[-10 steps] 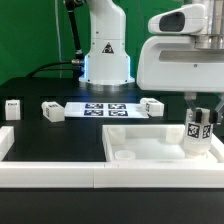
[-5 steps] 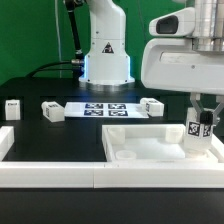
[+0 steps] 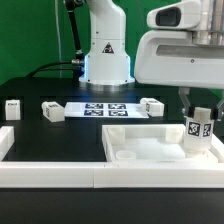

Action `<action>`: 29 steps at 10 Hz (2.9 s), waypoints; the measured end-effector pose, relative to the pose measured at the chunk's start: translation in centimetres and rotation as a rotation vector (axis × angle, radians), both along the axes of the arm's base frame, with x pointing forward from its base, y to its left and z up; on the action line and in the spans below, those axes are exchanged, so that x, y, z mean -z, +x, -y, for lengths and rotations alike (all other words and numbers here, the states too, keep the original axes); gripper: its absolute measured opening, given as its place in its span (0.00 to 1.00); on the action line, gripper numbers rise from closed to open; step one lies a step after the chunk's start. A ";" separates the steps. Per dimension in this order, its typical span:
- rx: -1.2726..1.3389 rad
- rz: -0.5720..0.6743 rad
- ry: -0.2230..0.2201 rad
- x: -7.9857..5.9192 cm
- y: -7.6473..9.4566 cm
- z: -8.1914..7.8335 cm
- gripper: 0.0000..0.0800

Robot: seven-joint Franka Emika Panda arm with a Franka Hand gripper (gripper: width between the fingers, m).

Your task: Assemble square table

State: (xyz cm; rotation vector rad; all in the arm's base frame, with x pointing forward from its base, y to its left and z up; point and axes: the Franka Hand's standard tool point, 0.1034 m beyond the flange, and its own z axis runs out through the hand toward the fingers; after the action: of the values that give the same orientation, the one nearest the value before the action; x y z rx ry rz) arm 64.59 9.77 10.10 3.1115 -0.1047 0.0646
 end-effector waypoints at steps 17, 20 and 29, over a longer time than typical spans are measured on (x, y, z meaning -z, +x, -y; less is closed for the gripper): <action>-0.284 -0.006 -0.001 3.2 -3.9 -1.8 0.36; -0.222 -0.004 0.003 3.2 -3.9 -1.8 0.36; 0.811 0.045 0.129 3.5 -3.6 -3.1 0.36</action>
Offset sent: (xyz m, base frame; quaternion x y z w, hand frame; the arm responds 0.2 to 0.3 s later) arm 0.0000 0.0000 0.0000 0.0000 0.0000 -0.1296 0.9916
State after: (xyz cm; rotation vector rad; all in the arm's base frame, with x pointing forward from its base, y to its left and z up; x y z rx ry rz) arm 61.01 12.88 6.60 2.9159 -1.3763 0.1083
